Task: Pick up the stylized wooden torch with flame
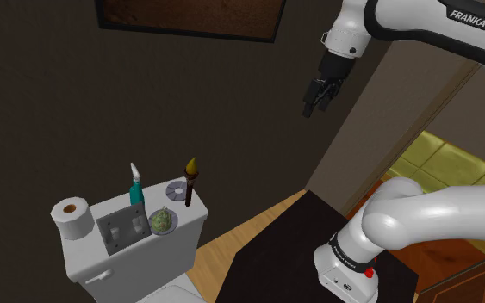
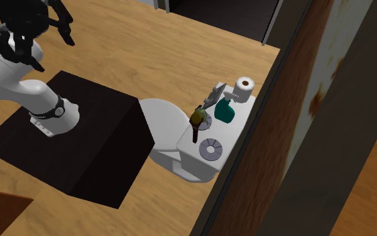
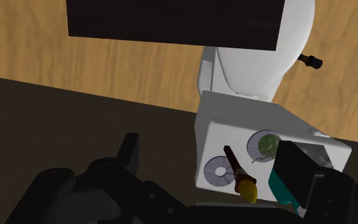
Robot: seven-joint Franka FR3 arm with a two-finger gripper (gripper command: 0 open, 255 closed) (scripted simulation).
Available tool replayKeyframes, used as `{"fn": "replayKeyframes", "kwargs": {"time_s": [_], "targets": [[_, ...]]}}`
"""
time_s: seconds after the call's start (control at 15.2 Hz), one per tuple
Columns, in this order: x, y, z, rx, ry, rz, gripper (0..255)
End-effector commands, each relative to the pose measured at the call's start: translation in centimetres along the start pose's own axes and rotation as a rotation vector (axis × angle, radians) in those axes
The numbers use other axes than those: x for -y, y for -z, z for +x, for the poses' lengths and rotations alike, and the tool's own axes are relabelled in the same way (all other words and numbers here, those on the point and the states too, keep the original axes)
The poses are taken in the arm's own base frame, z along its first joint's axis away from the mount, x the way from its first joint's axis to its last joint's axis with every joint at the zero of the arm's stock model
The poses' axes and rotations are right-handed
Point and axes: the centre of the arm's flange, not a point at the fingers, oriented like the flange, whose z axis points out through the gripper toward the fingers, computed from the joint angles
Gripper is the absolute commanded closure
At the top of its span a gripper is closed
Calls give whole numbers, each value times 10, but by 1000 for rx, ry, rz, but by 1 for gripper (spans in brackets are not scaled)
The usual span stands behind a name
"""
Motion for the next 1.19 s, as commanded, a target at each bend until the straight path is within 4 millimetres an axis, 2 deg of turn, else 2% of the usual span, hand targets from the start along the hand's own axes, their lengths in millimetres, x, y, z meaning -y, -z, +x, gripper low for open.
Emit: {"fn": "replayKeyframes", "kwargs": {"time_s": [0.0, 1.12], "targets": [[0, 0, 0, 0, 0, 0, 0], [84, -166, 116, -36, -16, 30, 0]]}}
